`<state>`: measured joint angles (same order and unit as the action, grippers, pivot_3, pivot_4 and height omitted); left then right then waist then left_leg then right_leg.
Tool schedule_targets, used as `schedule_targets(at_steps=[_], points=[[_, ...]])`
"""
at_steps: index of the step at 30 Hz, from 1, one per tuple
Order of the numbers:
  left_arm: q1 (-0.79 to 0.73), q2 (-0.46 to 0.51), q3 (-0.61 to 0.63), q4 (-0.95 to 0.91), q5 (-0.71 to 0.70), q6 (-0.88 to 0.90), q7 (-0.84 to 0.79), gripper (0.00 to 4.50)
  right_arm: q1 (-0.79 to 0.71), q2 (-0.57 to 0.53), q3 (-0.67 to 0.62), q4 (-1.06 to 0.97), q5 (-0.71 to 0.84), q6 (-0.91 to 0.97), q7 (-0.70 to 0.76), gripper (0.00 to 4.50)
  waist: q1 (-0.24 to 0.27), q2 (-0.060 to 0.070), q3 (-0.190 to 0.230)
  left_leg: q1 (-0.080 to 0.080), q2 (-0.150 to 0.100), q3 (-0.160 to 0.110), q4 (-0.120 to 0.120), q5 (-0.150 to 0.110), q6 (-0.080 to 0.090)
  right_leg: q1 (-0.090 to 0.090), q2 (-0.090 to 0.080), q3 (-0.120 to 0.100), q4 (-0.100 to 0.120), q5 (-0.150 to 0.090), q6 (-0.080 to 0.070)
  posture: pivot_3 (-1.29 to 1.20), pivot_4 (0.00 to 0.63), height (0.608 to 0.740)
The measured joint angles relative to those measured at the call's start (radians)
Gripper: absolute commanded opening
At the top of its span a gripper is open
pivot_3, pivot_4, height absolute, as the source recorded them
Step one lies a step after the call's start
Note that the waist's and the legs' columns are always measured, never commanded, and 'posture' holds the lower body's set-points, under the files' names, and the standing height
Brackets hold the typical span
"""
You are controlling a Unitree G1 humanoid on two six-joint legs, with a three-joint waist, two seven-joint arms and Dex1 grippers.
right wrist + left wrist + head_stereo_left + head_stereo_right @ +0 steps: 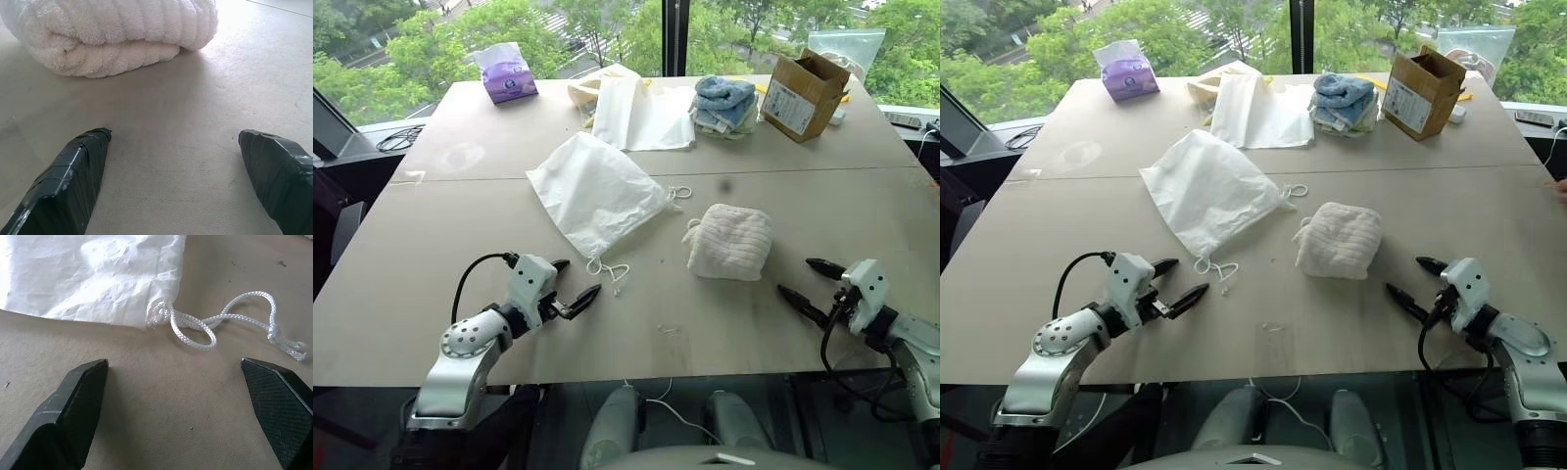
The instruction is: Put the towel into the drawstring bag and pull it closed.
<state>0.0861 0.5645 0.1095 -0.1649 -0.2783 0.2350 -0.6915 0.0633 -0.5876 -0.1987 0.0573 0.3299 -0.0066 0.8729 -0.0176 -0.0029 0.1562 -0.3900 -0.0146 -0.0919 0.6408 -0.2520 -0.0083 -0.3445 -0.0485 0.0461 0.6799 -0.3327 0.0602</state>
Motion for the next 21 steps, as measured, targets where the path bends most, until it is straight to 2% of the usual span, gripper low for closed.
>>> schedule_targets(at_steps=[21], points=[[0.006,-0.007,0.003,0.009,-0.016,-0.019,-0.002,4.48,0.018,0.002,-0.007,0.001,0.031,-0.019,0.041,4.50,0.000,0.000,0.000,0.000,0.000,0.000,0.000,0.000,0.000,0.000,0.000,0.000,0.000,0.000,0.000,0.00,0.150,0.740]])
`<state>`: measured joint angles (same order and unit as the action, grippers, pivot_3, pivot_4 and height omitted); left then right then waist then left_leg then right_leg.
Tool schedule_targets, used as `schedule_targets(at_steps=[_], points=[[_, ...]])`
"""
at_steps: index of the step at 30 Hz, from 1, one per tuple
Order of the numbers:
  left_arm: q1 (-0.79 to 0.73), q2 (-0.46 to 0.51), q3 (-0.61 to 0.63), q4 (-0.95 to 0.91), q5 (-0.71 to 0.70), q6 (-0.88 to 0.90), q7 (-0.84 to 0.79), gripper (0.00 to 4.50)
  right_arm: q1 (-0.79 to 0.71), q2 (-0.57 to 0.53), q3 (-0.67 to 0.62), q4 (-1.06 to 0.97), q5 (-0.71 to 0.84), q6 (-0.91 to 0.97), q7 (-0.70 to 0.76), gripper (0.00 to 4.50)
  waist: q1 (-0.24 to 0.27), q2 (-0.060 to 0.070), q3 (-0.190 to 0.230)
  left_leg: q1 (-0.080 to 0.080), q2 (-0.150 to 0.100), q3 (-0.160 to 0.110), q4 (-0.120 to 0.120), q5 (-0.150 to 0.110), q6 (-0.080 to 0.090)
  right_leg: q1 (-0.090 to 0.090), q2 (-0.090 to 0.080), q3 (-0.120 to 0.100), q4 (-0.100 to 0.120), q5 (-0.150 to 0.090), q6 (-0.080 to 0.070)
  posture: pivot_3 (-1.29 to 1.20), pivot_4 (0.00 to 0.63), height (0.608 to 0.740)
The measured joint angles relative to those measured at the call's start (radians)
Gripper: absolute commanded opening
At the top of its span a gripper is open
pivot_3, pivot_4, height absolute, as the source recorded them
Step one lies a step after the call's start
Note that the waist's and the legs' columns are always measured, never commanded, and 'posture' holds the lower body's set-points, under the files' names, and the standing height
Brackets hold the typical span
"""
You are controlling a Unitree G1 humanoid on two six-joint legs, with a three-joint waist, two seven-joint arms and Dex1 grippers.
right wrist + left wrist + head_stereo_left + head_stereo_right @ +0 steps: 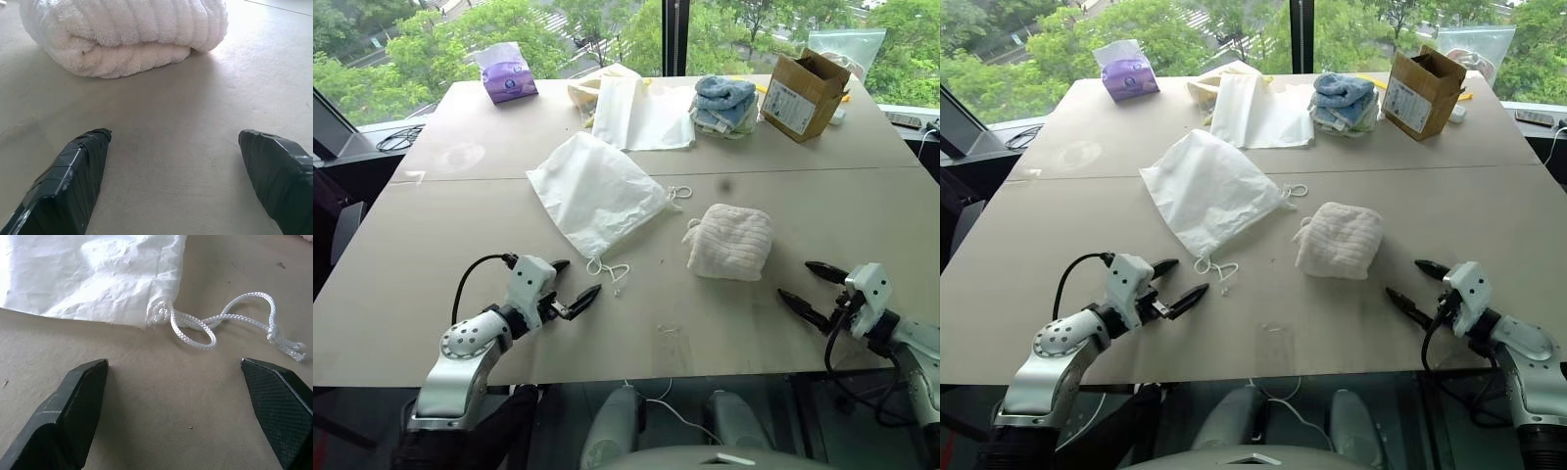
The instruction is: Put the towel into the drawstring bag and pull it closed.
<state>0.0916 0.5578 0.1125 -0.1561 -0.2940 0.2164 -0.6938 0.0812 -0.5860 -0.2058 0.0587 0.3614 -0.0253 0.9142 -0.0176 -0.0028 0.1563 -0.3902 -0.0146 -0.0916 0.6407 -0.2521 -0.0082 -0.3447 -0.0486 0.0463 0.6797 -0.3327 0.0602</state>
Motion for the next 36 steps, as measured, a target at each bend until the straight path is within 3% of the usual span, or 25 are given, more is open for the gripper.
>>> schedule_targets(at_steps=[5,10,17,22,27,36], points=[[0.008,-0.016,0.006,-0.007,-0.025,-0.008,-0.003,4.48,0.032,0.004,0.003,-0.051,0.017,0.003,0.018,4.50,0.001,0.000,0.000,-0.001,0.000,-0.001,0.000,0.000,0.000,0.000,0.000,0.000,0.000,0.000,0.000,0.00,0.150,0.740],[0.009,-0.025,0.009,-0.036,-0.092,0.015,-0.041,4.48,0.076,0.015,0.014,-0.268,0.086,0.097,-0.014,4.50,0.002,0.000,0.001,-0.002,0.000,-0.002,0.000,0.000,0.000,-0.001,-0.001,-0.002,0.000,0.000,0.000,0.00,0.150,0.740],[-0.098,-0.034,0.023,-0.050,-0.109,0.038,-0.027,4.48,0.134,0.009,0.080,-0.587,0.137,0.273,-0.107,4.50,0.006,0.000,0.001,-0.004,-0.001,-0.005,0.002,0.000,0.000,-0.001,-0.001,-0.004,-0.001,0.000,0.000,0.00,0.150,0.740],[-0.207,-0.119,-0.062,-0.050,-0.040,0.082,0.085,4.48,0.085,0.015,0.148,-0.726,0.143,0.370,-0.191,4.50,0.004,-0.001,0.001,-0.005,-0.002,-0.006,0.003,0.000,0.000,-0.001,0.001,-0.005,0.000,0.000,0.000,0.00,0.150,0.740],[-0.260,-0.169,-0.115,-0.021,0.023,0.103,0.166,4.48,0.036,0.004,0.197,-0.794,0.148,0.451,-0.247,4.50,0.003,-0.001,0.002,-0.005,-0.001,-0.007,0.003,0.000,0.000,-0.001,0.001,-0.005,0.000,0.000,0.000,0.00,0.150,0.740],[-0.328,-0.176,-0.134,0.037,0.102,0.105,0.203,4.48,-0.050,-0.024,0.232,-0.800,0.087,0.490,-0.290,4.50,0.004,-0.002,0.002,-0.006,-0.002,-0.007,0.005,0.000,0.000,-0.001,0.001,-0.006,0.000,0.000,0.000,0.00,0.150,0.740]])
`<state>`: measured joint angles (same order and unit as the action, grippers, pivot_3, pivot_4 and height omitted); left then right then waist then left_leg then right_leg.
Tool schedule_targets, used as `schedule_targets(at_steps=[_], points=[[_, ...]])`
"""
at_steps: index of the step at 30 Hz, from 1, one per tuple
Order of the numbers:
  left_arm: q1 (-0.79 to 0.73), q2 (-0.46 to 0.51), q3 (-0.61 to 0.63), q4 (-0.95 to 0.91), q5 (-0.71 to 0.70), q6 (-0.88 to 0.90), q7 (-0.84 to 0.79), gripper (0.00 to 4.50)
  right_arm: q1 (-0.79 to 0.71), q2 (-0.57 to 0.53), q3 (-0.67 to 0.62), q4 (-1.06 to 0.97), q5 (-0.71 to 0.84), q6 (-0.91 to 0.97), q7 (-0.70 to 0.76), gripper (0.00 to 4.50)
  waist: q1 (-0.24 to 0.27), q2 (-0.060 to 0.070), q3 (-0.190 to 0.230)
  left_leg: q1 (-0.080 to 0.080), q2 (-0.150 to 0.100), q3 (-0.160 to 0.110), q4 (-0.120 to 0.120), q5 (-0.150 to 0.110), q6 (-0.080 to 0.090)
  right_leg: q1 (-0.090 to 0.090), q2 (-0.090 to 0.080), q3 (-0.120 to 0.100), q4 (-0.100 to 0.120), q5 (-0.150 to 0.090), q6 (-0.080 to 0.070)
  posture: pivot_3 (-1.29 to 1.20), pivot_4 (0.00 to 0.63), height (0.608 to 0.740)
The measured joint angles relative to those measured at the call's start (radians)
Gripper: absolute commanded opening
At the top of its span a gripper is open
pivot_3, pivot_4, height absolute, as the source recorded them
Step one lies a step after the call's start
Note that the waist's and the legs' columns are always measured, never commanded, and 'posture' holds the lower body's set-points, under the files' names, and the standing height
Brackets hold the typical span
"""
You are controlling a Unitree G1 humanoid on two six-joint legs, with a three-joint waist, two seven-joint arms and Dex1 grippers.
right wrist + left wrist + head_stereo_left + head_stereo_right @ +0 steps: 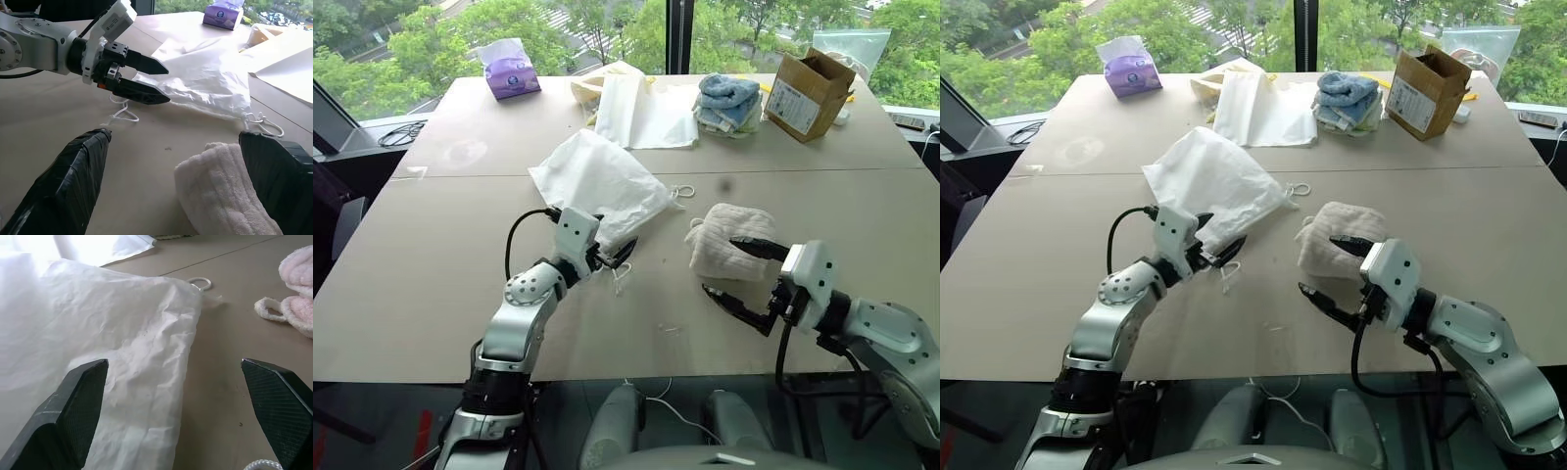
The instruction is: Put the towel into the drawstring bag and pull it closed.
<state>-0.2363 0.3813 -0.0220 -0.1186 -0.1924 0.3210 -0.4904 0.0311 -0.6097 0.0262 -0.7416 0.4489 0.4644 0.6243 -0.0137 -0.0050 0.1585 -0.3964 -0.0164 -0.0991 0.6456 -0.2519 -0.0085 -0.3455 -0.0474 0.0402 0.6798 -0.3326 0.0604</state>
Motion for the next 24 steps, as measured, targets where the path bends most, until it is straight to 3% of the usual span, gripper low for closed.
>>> schedule_targets(at_steps=[17,20,22,24], points=[[0.003,0.046,-0.119,0.049,0.288,-0.124,0.091,4.48,0.008,0.020,0.009,-0.001,0.001,0.011,-0.019,4.50,0.000,0.000,0.000,0.000,0.000,0.000,0.000,0.000,0.000,0.000,0.000,0.000,0.000,0.000,0.000,0.00,0.150,0.740],[0.005,0.051,-0.143,0.056,0.355,-0.166,0.132,3.64,0.013,0.016,0.004,-0.001,0.005,0.012,-0.017,4.50,0.000,0.000,0.000,0.000,0.000,0.000,0.000,0.000,0.000,0.000,0.000,0.000,0.000,0.000,0.000,0.00,0.150,0.740],[0.007,0.057,-0.151,0.069,0.409,-0.191,0.164,2.78,0.013,0.015,0.002,-0.001,0.010,0.014,-0.016,4.50,-0.001,0.000,0.000,0.000,0.000,0.000,0.000,0.000,0.000,0.000,0.000,0.000,0.001,0.000,0.000,0.00,0.150,0.740],[0.014,0.063,-0.160,0.086,0.458,-0.223,0.198,2.78,0.013,0.009,-0.001,-0.001,0.019,0.018,-0.016,4.50,0.000,0.000,0.000,0.000,0.000,0.000,0.000,0.000,0.000,0.000,0.000,0.000,0.001,0.000,0.000,0.00,0.150,0.740]])
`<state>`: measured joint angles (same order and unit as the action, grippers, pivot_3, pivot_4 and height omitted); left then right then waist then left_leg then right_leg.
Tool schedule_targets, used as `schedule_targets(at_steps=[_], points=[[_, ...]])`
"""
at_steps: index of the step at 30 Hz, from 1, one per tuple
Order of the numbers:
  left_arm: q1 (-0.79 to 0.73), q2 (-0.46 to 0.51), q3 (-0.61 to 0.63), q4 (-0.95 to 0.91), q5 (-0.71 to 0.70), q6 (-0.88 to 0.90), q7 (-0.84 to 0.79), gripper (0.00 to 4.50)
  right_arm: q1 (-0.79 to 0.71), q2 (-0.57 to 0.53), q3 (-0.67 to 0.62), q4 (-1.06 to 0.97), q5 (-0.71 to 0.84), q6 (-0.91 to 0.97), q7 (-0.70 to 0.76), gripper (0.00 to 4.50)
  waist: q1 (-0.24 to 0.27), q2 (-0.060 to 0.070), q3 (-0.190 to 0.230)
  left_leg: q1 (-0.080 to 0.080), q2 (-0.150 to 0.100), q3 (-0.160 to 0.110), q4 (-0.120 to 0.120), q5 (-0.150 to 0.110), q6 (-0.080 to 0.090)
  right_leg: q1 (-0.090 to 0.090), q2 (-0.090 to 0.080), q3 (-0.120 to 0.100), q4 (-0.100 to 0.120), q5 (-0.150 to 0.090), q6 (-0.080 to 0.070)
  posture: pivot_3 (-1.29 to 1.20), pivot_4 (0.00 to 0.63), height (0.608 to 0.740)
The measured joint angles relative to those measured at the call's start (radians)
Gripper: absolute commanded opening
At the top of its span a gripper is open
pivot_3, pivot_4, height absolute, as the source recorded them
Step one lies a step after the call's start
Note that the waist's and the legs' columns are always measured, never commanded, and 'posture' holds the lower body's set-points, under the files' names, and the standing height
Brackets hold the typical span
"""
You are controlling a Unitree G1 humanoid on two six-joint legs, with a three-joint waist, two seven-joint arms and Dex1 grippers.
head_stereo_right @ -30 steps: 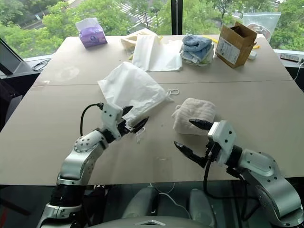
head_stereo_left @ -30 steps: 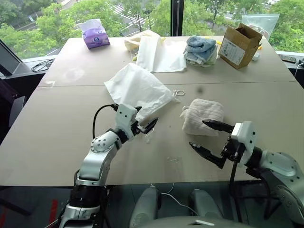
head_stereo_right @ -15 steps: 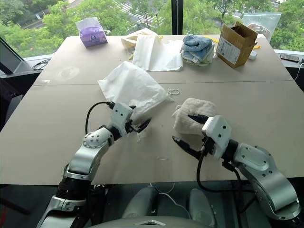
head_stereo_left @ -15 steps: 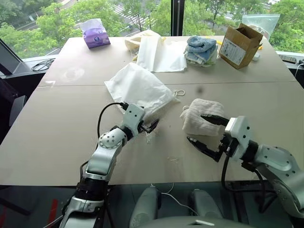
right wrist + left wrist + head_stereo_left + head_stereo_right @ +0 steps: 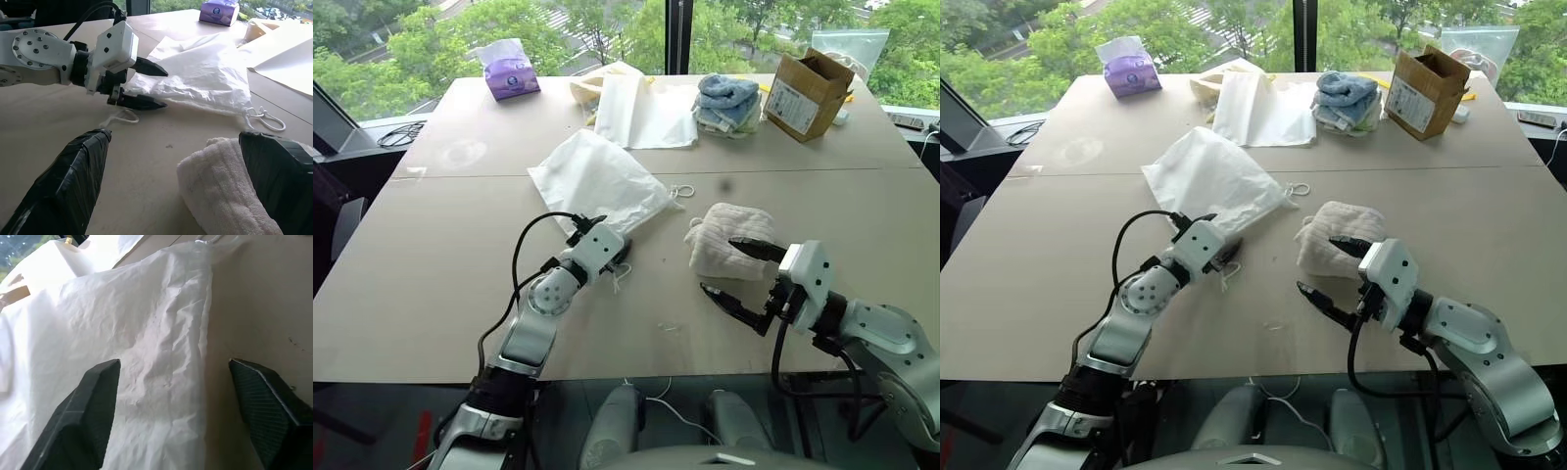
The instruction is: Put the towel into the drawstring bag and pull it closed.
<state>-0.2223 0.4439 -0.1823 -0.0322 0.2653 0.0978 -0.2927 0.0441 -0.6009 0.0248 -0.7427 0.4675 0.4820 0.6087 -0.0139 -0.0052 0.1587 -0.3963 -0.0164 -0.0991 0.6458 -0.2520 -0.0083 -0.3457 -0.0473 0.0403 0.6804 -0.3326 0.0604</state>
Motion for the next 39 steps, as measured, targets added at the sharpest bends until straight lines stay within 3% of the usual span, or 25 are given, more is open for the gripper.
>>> schedule_targets(at_steps=[26,39], points=[[0.016,-0.043,-0.011,0.048,0.144,-0.122,0.178,2.78,0.017,-0.002,-0.002,-0.010,0.012,0.019,-0.022,4.50,0.001,0.000,0.000,0.000,0.000,0.000,0.001,0.000,0.000,0.000,0.000,0.000,0.001,0.000,0.000,0.00,0.150,0.740],[0.031,-0.047,0.029,-0.014,0.225,-0.157,0.298,2.78,0.000,-0.001,-0.001,-0.051,0.026,0.063,-0.059,4.50,0.001,0.000,0.000,0.000,0.000,0.000,0.001,0.000,0.000,0.000,0.000,-0.001,0.001,0.000,0.000,0.00,0.150,0.740]])
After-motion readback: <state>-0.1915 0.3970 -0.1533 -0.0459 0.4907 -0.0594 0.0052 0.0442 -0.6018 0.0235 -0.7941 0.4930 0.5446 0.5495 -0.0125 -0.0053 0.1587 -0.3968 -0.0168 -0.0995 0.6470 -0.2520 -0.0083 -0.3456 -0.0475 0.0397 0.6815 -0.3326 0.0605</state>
